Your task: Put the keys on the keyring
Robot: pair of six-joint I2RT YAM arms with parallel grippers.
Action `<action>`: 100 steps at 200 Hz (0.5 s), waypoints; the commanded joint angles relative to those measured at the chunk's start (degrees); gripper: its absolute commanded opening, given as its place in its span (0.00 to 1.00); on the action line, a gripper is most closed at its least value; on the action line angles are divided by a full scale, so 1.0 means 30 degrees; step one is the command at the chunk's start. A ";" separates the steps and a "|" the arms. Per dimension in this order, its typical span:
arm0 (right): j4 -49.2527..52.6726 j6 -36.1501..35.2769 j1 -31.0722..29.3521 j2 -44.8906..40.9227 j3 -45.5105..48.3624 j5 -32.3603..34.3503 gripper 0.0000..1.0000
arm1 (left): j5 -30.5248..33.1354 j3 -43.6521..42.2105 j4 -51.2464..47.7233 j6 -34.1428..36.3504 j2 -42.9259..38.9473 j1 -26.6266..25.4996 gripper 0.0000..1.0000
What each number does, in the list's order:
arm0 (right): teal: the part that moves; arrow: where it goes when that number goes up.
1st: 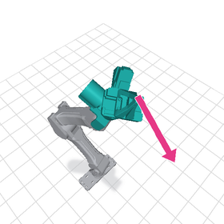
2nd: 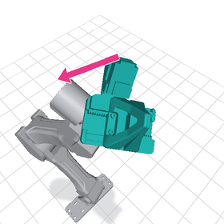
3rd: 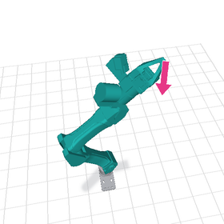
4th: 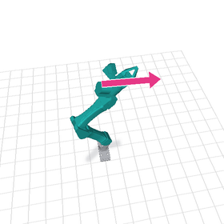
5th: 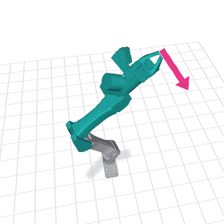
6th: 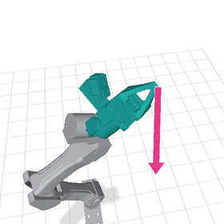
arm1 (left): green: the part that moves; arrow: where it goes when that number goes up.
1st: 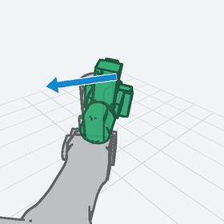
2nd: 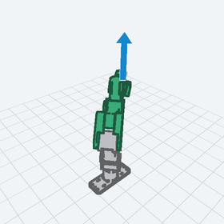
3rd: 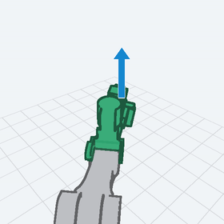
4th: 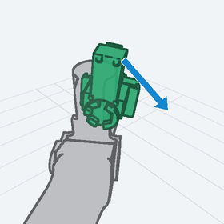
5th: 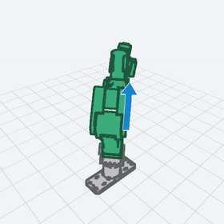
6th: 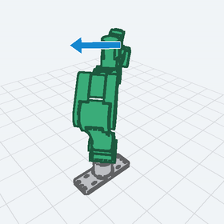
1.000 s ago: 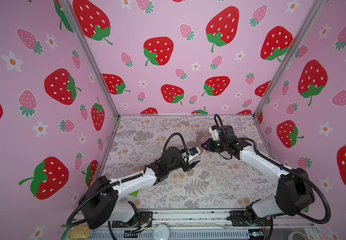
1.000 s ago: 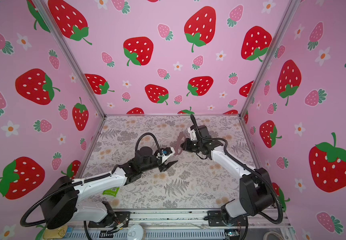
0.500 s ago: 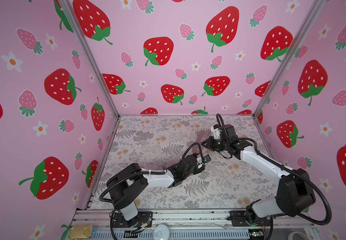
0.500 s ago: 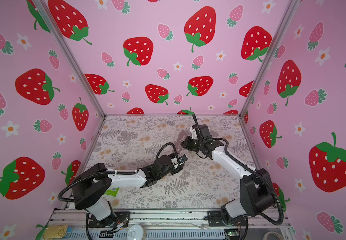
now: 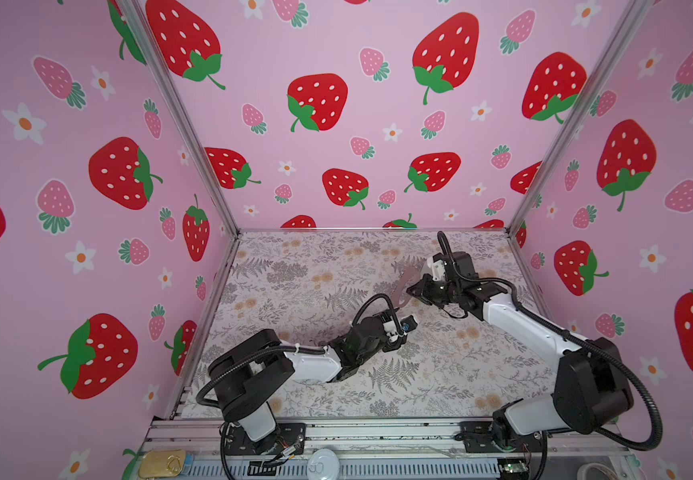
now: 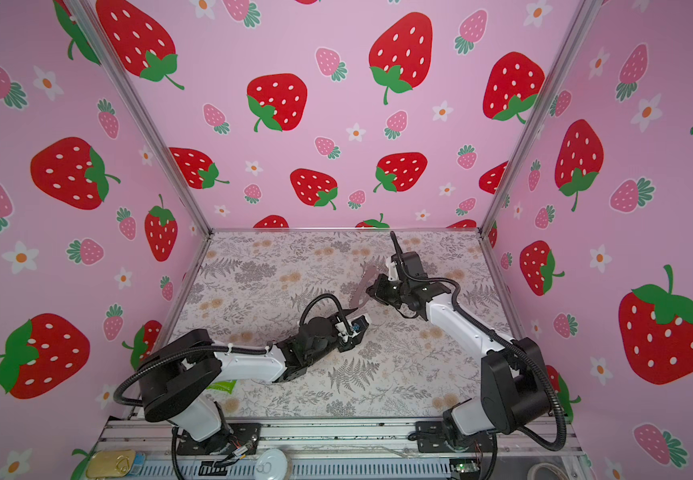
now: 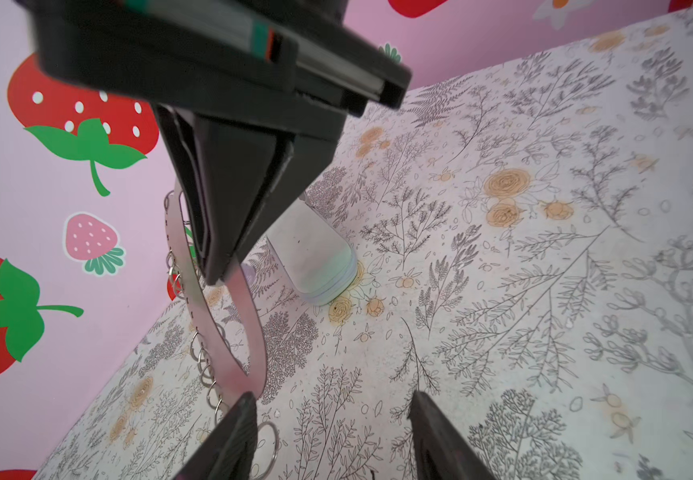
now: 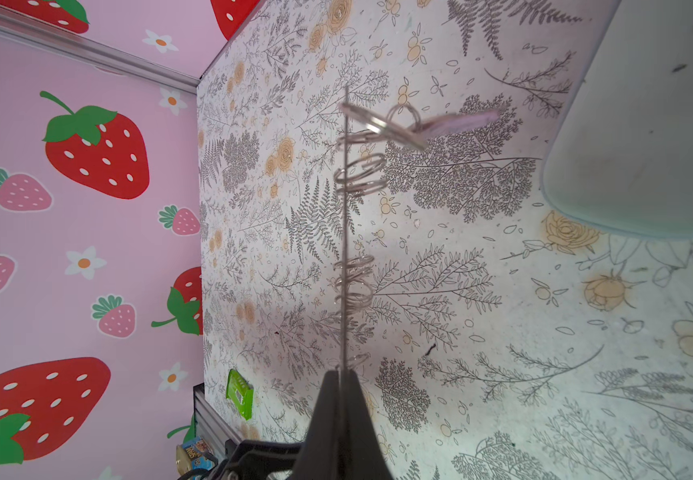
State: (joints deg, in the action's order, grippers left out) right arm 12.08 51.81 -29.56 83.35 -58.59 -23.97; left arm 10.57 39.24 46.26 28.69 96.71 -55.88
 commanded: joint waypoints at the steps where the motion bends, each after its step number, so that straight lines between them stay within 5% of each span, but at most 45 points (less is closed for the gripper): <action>1: 0.0151 0.0544 0.0039 -0.0778 0.0044 0.0145 0.00 | 0.0583 0.1458 0.1425 -0.0186 0.0733 0.0183 0.62; 45: -0.0792 0.1280 0.0053 -0.0948 0.1128 -0.0328 0.00 | 0.1828 0.3338 0.1125 -0.0692 0.1690 0.0230 0.54; 79: -0.0955 0.1278 0.0039 -0.0861 0.1101 -0.0419 0.00 | 0.1316 0.3884 0.0020 -0.0959 0.1778 0.0375 0.20; 100: -0.1158 0.1295 0.0096 -0.0931 0.1215 -0.0478 0.00 | 0.1142 0.3639 -0.0286 -0.0942 0.1496 0.0513 0.09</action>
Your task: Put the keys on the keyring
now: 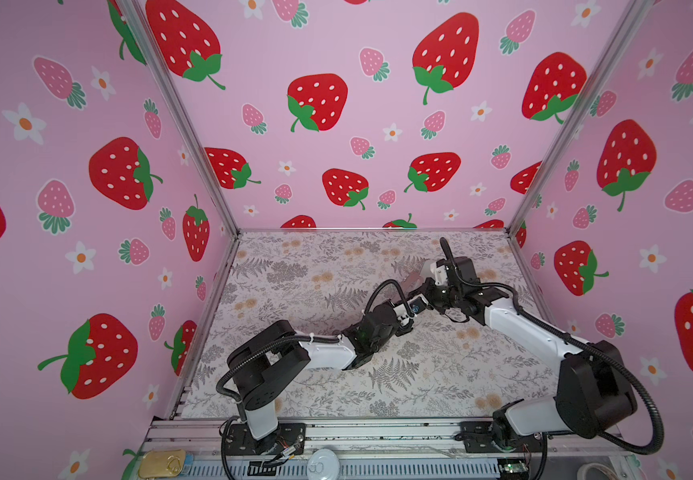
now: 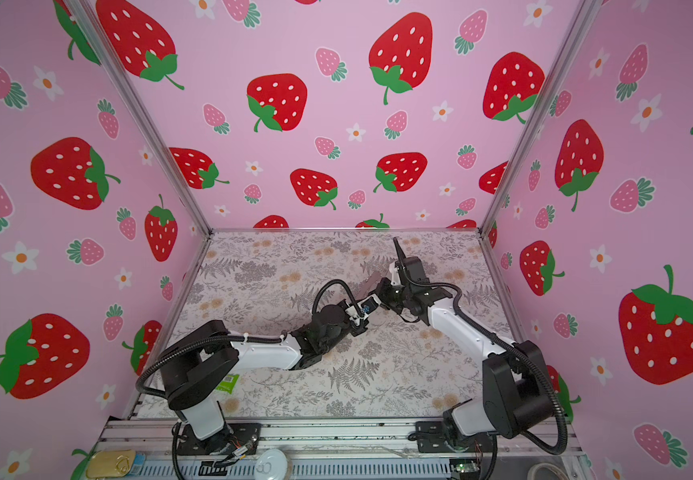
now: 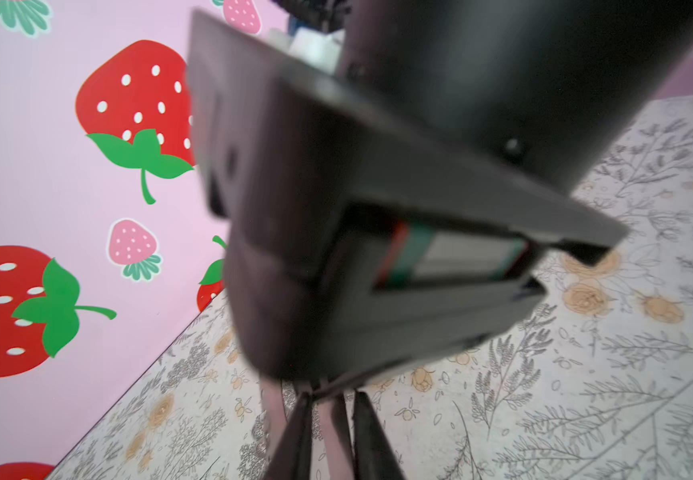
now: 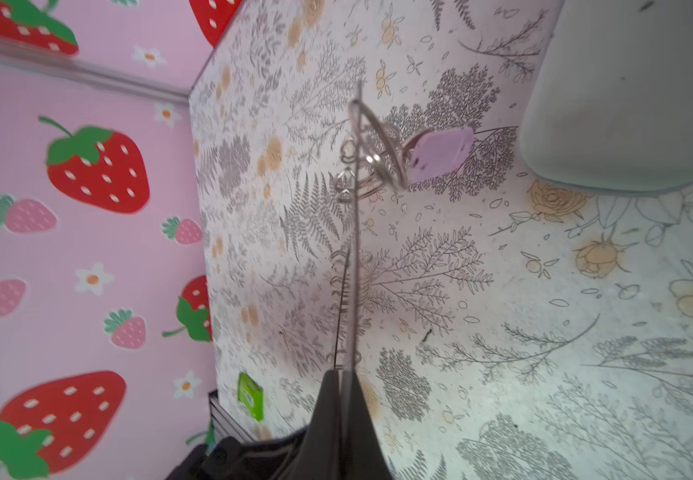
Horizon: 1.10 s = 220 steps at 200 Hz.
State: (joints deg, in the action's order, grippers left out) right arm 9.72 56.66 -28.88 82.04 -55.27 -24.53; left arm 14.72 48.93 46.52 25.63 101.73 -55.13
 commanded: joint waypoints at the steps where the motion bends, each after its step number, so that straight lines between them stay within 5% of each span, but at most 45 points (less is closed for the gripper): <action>1: -0.0384 -0.0318 -0.0130 -0.0532 0.0132 -0.0289 0.00 | -0.0246 0.0401 -0.0382 0.0075 -0.0200 0.0269 0.09; 62: -0.1212 -0.0247 0.0193 -0.0818 0.0513 -0.0701 0.06 | -0.1796 -0.0204 -0.1547 0.0275 -0.1229 0.1189 0.00; 86: -0.1635 -0.0524 0.0392 -0.1029 0.0724 -0.0919 0.31 | -0.2481 -0.0162 -0.1983 0.0331 -0.1550 0.1441 0.00; 104: -0.1657 -0.1020 0.0538 -0.1496 0.1050 -0.0444 0.63 | -0.3190 -0.0132 -0.2703 -0.0369 -0.1998 0.1980 0.00; 124: -0.1724 -0.1621 0.0761 -0.1985 0.1524 0.0036 0.77 | -0.4471 -0.0167 -0.3882 -0.1763 -0.2704 0.2954 0.00; 132: -0.1684 -0.1903 0.0878 -0.2154 0.1630 0.0168 1.00 | -0.5086 -0.0223 -0.4296 -0.2420 -0.2961 0.3352 0.00; 220: -0.1697 -0.4752 0.1155 -0.3612 0.2862 0.1955 0.99 | -1.1772 -0.1937 -0.5488 -0.9563 -0.4041 0.8438 0.00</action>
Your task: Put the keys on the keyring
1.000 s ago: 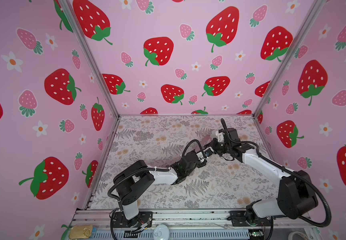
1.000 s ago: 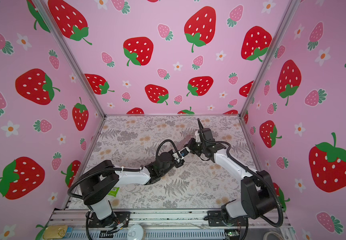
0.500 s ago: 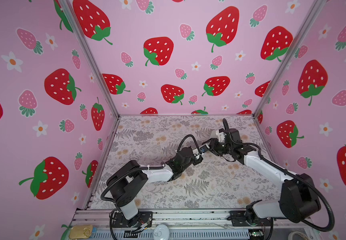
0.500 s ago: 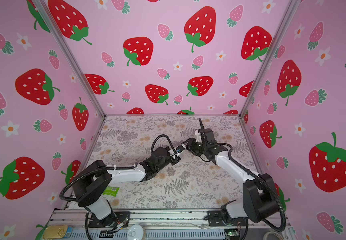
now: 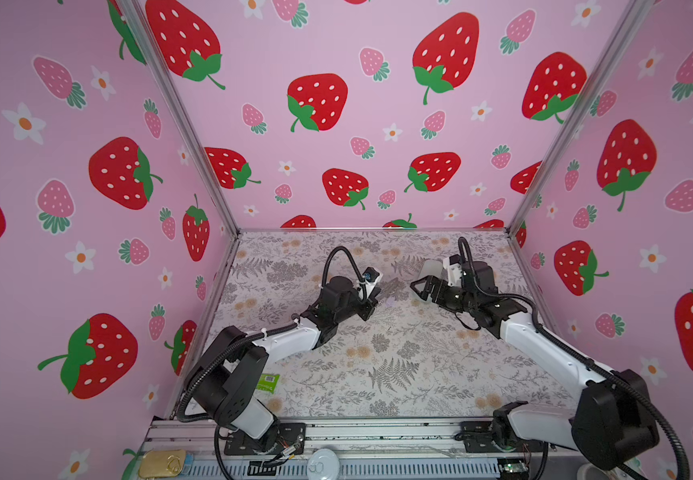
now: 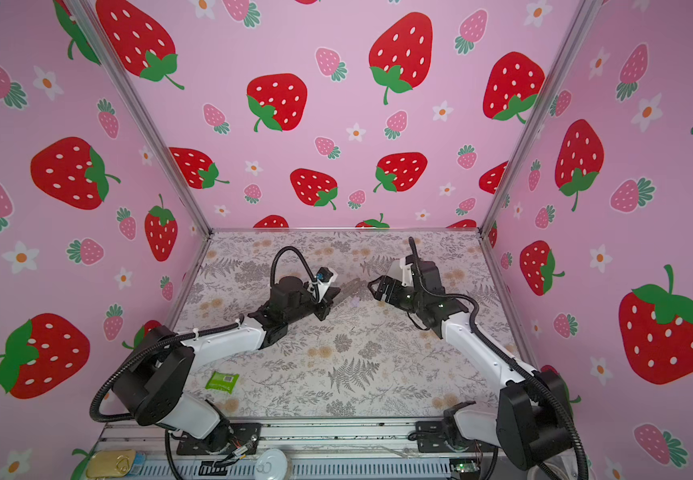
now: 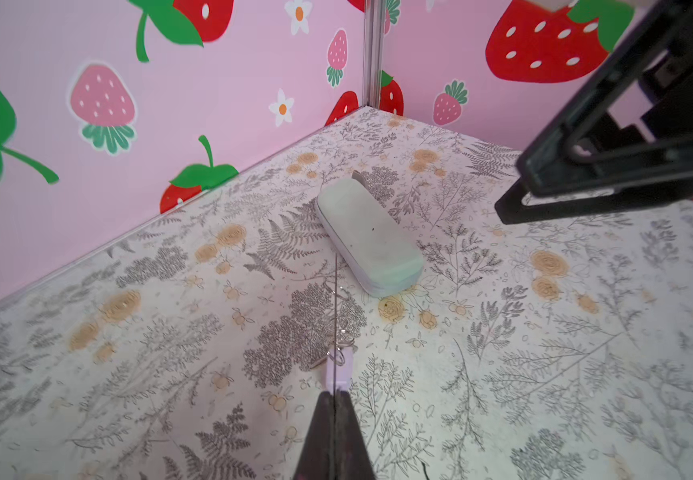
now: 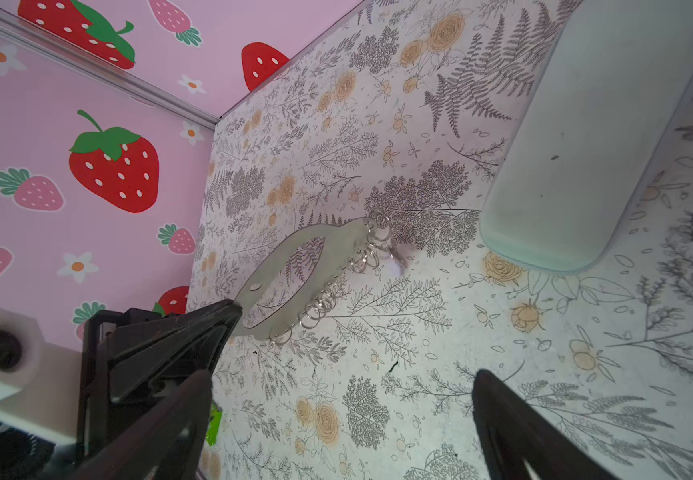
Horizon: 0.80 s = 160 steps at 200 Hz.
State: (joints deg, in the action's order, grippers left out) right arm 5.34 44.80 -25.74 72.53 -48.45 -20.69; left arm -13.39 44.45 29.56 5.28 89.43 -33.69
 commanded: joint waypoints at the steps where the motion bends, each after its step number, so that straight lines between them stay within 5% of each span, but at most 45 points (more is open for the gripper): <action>1: -0.0264 -0.0789 0.0109 -0.0460 0.0605 0.0679 0.99 | -0.2442 -0.0466 0.0210 -0.2856 0.0067 0.1368 0.00; 77: -0.2132 -0.1413 0.0171 -0.1590 0.2879 0.1705 0.99 | -0.3795 -0.2563 0.2410 -0.6173 0.1001 0.5620 0.01; 100: -0.2692 -0.2028 0.0222 -0.1843 0.3411 0.2156 0.99 | -0.3392 -0.3172 0.3130 -0.6906 0.0987 0.6334 0.43; 129: -0.3376 -0.3542 0.0345 -0.2539 0.4126 0.3851 0.99 | -0.1924 -0.3680 0.3177 -0.6794 -0.0091 0.6426 0.66; 145: -0.3769 -0.4686 0.0454 -0.3045 0.4535 0.5655 0.99 | -0.1257 -0.4118 0.3068 -0.6685 -0.1023 0.6587 0.99; 160: -0.4780 -0.5968 0.0515 -0.3751 0.5215 0.7774 0.99 | -0.0422 -0.4578 0.2613 -0.6337 -0.2222 0.6659 0.99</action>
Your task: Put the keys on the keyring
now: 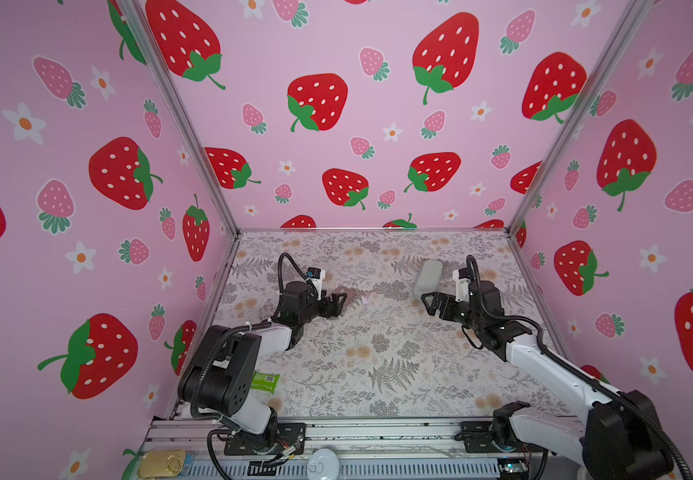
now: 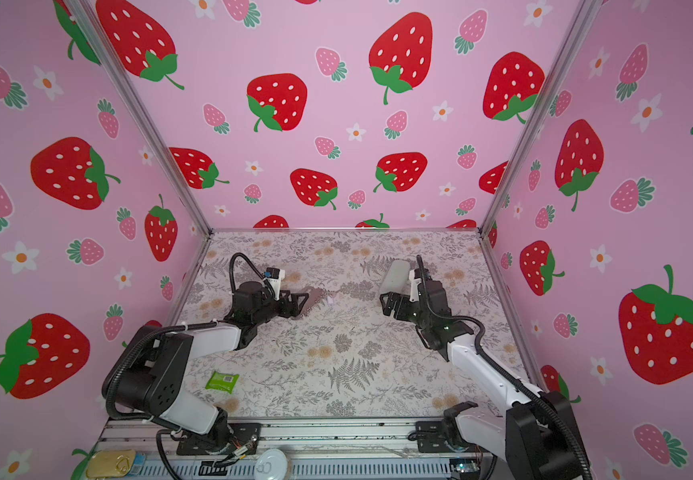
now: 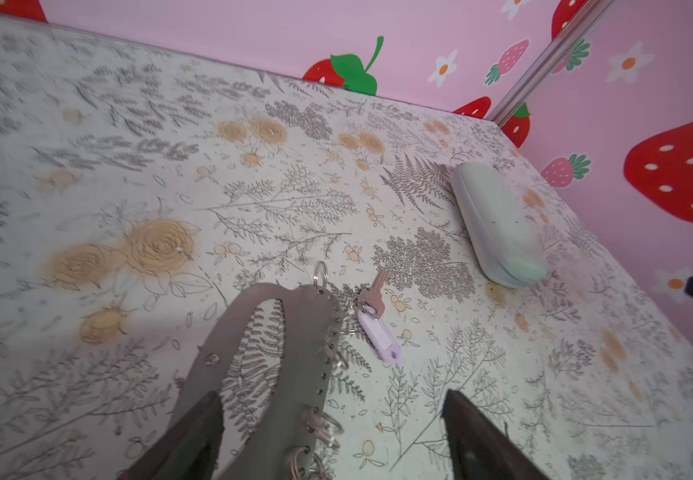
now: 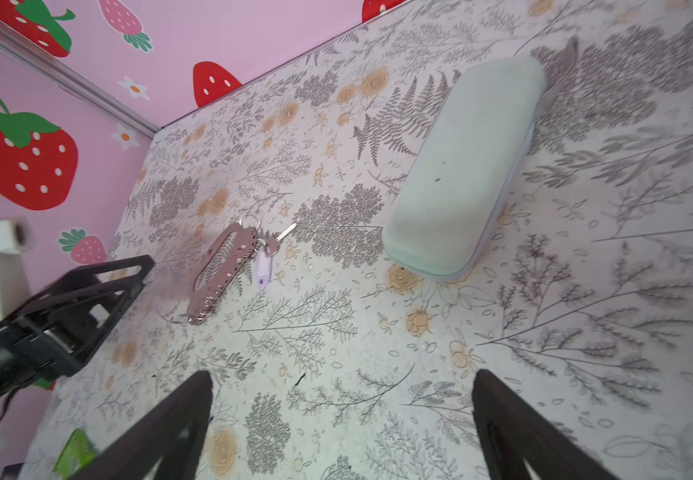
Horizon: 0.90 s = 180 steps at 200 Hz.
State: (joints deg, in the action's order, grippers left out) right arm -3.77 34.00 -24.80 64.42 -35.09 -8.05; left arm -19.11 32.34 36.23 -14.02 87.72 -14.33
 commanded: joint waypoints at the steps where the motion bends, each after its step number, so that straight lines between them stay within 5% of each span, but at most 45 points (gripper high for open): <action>1: -0.1825 -0.2456 0.0205 -0.1095 0.0796 0.3783 0.99 | 0.1585 -0.0577 0.0325 0.0129 -0.1781 0.0205 0.99; 24: -0.4600 -0.5107 0.0395 -0.1884 0.2639 0.8100 0.99 | 0.4115 -0.0919 -0.2066 0.1819 -0.4456 0.0191 0.99; 57: -1.0843 -0.8762 0.1808 -0.0894 0.5341 1.0550 0.99 | 0.9201 -0.0804 -0.5478 0.4215 -0.6953 0.0212 0.99; 89: -1.7219 -1.0538 0.3643 0.3534 0.6679 0.9217 0.99 | 1.2042 -0.2366 -0.4307 0.5234 -0.7014 0.0875 0.99; 116: -2.0389 -1.2593 0.4152 0.6329 0.6176 0.7945 0.99 | 1.0876 -0.3917 0.0019 0.4981 -0.5584 0.1914 0.99; 143: -2.4562 -1.1735 0.5926 0.8872 0.7216 0.4298 0.99 | 0.9669 -0.3470 0.2074 0.5960 -0.2966 0.2306 0.99; 180: -2.2388 -1.1510 0.5987 0.8458 0.6544 0.4734 0.99 | 0.7514 -0.3945 0.5168 0.5684 -0.0492 0.3513 0.99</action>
State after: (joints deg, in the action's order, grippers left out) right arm -67.75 0.19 -7.05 90.08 -14.35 8.47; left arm 8.16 20.16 40.84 2.48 82.59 -6.15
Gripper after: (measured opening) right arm 0.993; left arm 0.991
